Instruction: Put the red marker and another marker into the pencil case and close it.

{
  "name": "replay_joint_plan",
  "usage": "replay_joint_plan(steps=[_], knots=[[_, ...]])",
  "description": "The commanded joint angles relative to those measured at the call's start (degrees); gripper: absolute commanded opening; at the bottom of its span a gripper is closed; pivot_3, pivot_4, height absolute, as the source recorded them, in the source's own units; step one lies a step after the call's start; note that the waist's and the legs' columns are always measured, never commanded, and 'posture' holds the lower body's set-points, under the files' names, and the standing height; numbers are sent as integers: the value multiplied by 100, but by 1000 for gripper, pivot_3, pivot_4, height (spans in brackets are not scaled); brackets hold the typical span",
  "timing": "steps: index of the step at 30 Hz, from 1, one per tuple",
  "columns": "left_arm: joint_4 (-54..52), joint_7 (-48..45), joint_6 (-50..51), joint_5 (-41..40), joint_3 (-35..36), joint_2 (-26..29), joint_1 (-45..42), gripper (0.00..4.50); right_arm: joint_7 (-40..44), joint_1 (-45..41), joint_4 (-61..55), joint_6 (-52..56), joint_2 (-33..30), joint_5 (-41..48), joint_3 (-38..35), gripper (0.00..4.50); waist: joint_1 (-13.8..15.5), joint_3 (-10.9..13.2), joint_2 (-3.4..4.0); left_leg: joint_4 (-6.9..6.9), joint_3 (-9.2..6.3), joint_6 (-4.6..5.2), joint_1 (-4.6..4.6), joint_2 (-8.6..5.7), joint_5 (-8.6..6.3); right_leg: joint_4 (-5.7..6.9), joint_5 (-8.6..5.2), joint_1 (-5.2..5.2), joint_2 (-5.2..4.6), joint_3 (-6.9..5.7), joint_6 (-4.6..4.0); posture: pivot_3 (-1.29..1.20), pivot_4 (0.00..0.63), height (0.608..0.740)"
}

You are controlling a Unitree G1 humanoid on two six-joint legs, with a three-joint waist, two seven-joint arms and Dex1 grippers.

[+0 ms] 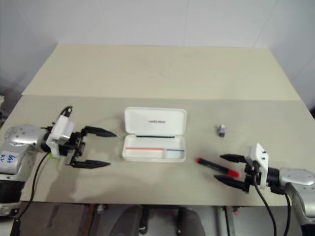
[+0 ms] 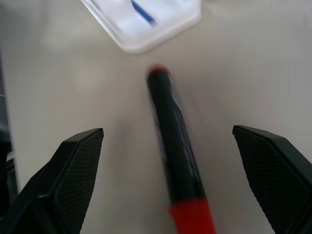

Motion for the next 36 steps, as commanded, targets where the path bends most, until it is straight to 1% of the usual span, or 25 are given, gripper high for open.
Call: replay_joint_plan(steps=[1, 4, 5, 6, 9, 10, 17, 21, 24, 26, 28, 30, 36], knots=[[72, -79, -140, -1, 134, 101, -166, 4500, 192, 6, 167, -350, 125, -89, 72, 3826, -2, 0, 0, 7, 1, 6, 0, 7, -1, 9, 0, 0, 7, 0, 0, 0, 150, 740], [135, -99, -165, 11, 149, 114, -209, 4500, 216, 39, 189, -478, 202, -127, 97, 2770, -4, 0, 0, 20, 7, 1, 1, 24, -9, 21, -4, -1, 23, 3, -7, 0, 150, 740], [159, -103, -173, 20, 154, 114, -224, 4500, 212, 45, 179, -492, 224, -127, 103, 2340, -4, 0, 0, 21, 9, 0, 3, 27, -9, 25, -5, -2, 27, 4, -9, 0, 150, 740], [171, -103, -175, 23, 163, 117, -235, 4500, 190, 68, 134, -519, 274, -94, 84, 2060, -5, 0, 0, 24, 11, -1, 4, 30, -10, 28, -6, -2, 30, 6, -10, 0, 150, 740], [226, -107, -203, 36, 161, 107, -276, 4500, 137, 94, 19, -597, 394, -56, 58, 857, -18, 0, 0, 43, 13, -8, 6, 39, -16, 44, -7, -4, 34, 11, -15, 0, 150, 740], [242, -106, -217, 40, 155, 100, -286, 4500, 109, 98, -18, -621, 430, -58, 45, 599, -19, 0, 0, 45, 15, -28, 9, 41, -27, 45, -5, -4, 34, 13, -19, 0, 150, 740], [483, -75, -434, 138, 121, 25, -379, 4500, -71, 22, -161, -800, 461, -139, -48, 605, -16, 0, 0, 49, 22, -36, 12, 47, -31, 45, 1, -5, 17, 24, -28, 0, 150, 740], [747, -3, -687, 222, 195, 0, -369, 4500, -55, -612, -298, -714, 210, 65, -255, 605, -38, 0, 1, 49, 36, -35, 12, 48, -31, 46, 3, -15, 18, 36, -27, 0, 150, 740], [827, 27, -788, 244, 212, 5, -335, 4500, -99, -1105, -486, -495, 223, 184, -111, 605, -44, 0, -1, 49, 58, -28, 12, 51, -30, 63, 6, -37, 20, 66, -24, 0, 150, 740], [864, 59, -840, 257, 222, -1, -316, 4500, -132, -1469, -610, -319, 281, 189, 110, 605, -33, 0, -1, 49, 73, -22, 12, 54, -27, 75, 5, -47, 24, 73, -25, 0, 150, 740], [870, 108, -873, 263, 243, -12, -286, 4500, -124, -1923, -658, -259, 454, 33, 534, 605, -31, -1, -2, 49, 78, -13, 9, 54, -21, 93, 3, -68, 23, 91, -27, 0, 150, 740], [873, 135, -891, 268, 253, -23, -274, 4500, -126, -2203, -615, -228, 597, -61, 801, 605, -35, -1, -2, 51, 85, -7, 7, 55, -17, 104, 3, -81, 28, 105, -27, 0, 150, 740], [847, 285, -946, 293, 291, -55, -203, 4500, 87, -3225, 250, -736, 1333, -841, 1912, 605, -72, -1, -3, 57, 106, 1, 7, 52, -15, 119, 5, -95, 41, 131, -25, 0, 150, 740]])
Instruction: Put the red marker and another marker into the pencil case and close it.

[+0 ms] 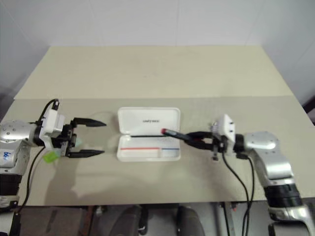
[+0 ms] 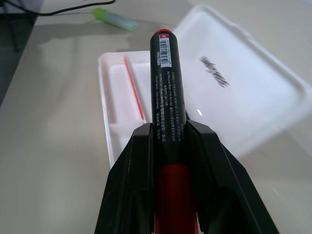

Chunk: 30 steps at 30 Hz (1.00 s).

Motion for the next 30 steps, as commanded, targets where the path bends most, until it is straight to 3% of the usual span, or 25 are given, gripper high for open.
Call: replay_joint_plan(steps=[1, 9, 20, 24, 30], knots=[[-138, 141, -66, -5, 186, 14, 59, 4500, 163, -519, 515, -452, 339, -475, 519, 605, -34, 0, -1, 1, 5, 1, 0, 0, 0, 2, 0, -2, 0, 3, 1, 0, 150, 740], [-337, 338, -24, -42, 243, -23, 252, 4500, 63, -1530, 1997, -1112, 1181, -1156, 1015, 605, -134, -2, -4, 2, 15, 2, 0, -1, 2, 17, 0, -9, 1, 11, 1, 0, 150, 740], [-536, 545, 38, -81, 269, -76, 387, 4500, -320, -2004, 3045, -1770, 1672, -1829, 1146, 605, -269, -4, -7, 1, 42, 0, 1, 1, 3, 27, 2, -15, -4, 23, 2, 0, 150, 740], [-550, 587, 69, -76, 251, -106, 348, 4500, -334, -2128, 3182, -1892, 1796, -1792, 1059, 2047, -294, -4, -7, -2, 47, -1, 4, 7, 3, 27, 2, -18, -3, 28, 2, 0, 150, 740], [-616, 635, 98, -93, 259, -124, 380, 4500, 42, -2007, 2163, -1365, 1819, -1185, 939, 4247, -285, -4, -7, -1, 51, -2, 4, 7, 4, 33, 2, -22, -3, 34, 2, 0, 150, 740]])
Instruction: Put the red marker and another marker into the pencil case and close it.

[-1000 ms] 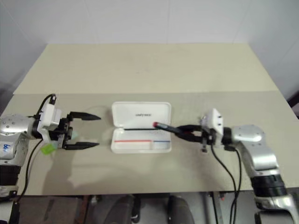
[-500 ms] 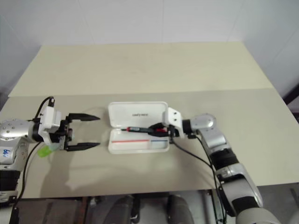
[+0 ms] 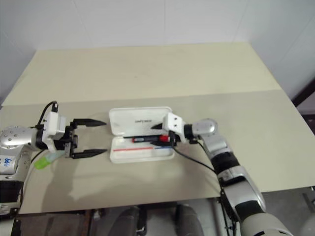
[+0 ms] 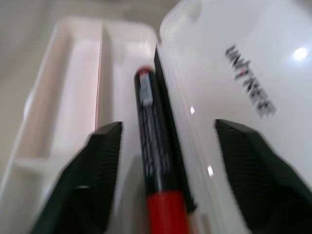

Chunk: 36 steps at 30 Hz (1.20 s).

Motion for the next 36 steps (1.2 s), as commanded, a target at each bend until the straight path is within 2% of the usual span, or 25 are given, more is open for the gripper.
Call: replay_joint_plan(steps=[1, 7, 10, 15, 20, 26, 32, 36], knots=[[-175, 59, 17, -85, 118, -22, -6, 4500, 248, 56, -916, 331, -23, 473, -157, 4473, 6, 0, 0, 0, -1, 0, 0, 0, 0, 0, 0, 0, -3, 1, 0, 0, 150, 740], [-257, 109, 73, -120, 152, -32, 39, 4500, 155, 457, -2292, 1455, -150, 1316, -440, 4473, 22, -2, -3, -1, -8, 0, 0, 2, -2, -1, 0, -1, -14, 2, 0, 0, 150, 740], [-486, 249, 155, -169, 297, -16, 296, 4500, -3, 951, -3486, 2466, -526, 2147, -867, 4473, 45, -2, -3, -3, -38, 4, -1, 1, -6, -6, 0, -1, -23, 3, 0, 0, 150, 740], [-816, 628, 212, -209, 853, 42, 977, 4500, -497, 1593, -4489, 3423, -1103, 2989, -1633, 4473, 20, -6, -10, -5, -42, -14, -1, -2, -31, -17, 0, 0, -30, 6, 0, 0, 150, 740], [-875, 984, 192, -225, 1651, 66, 1694, 4500, -871, 1914, -4556, 3564, -1535, 3130, -2297, 4473, 17, -6, -10, -7, -41, -22, 6, 8, -35, -15, 0, 0, -26, 8, -6, 0, 150, 740], [-559, 1131, 97, -190, 2531, 101, 2444, 4500, -807, 2130, -4151, 3184, -1841, 2831, -2461, 4473, 33, -7, -12, -17, -40, -20, 3, 8, -43, -44, 0, -1, -28, 12, -9, 0, 150, 740], [175, 948, -149, -38, 2887, 295, 2806, 4500, -849, 2130, -4152, 3065, -1730, 2783, -2295, 4473, 30, -10, -16, -43, -29, -22, 2, 9, -47, -58, -1, -14, -29, 25, -11, 0, 150, 740], [869, 678, -355, 93, 2849, 593, 2806, 4500, -870, 2116, -4175, 3046, -1695, 2770, -2228, 4473, 30, -11, -18, -58, -11, -22, -1, 9, -47, -59, -1, -34, -29, 36, -11, 0, 150, 740]])
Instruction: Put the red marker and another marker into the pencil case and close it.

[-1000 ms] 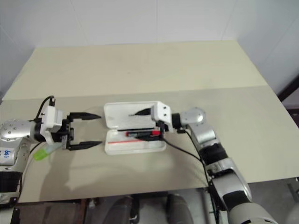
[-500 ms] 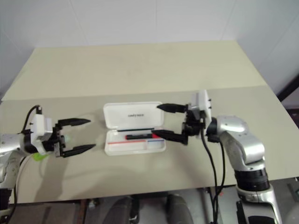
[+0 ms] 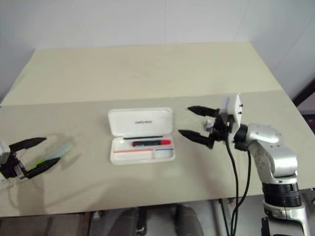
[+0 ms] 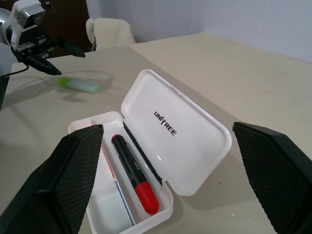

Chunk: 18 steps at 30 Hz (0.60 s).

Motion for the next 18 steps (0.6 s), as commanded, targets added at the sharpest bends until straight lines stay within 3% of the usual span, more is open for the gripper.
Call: replay_joint_plan(steps=[1, 8, 18], knots=[[473, -239, -246, 96, 118, 300, -31, 4500, -40, -52, -141, -114, 10, 61, -49, 4473, -1, -2, -3, -4, 8, 0, 0, 0, 0, 0, 0, -7, 0, 7, 0, 0, 150, 740], [1641, -598, -689, 442, -403, 604, -518, 4500, -146, 73, -395, -57, 15, 99, -59, 4473, 1, -8, -13, -18, 32, 0, -6, 1, 0, 4, 1, -32, -1, 26, 1, 0, 150, 740], [2873, -574, -1025, 795, -1064, 469, -1322, 4500, -386, 251, -815, 106, -86, 223, -170, 4473, -5, -19, -31, -20, 73, 6, -1, 8, -3, 17, 3, -47, -4, 30, 4, 0, 150, 740]])
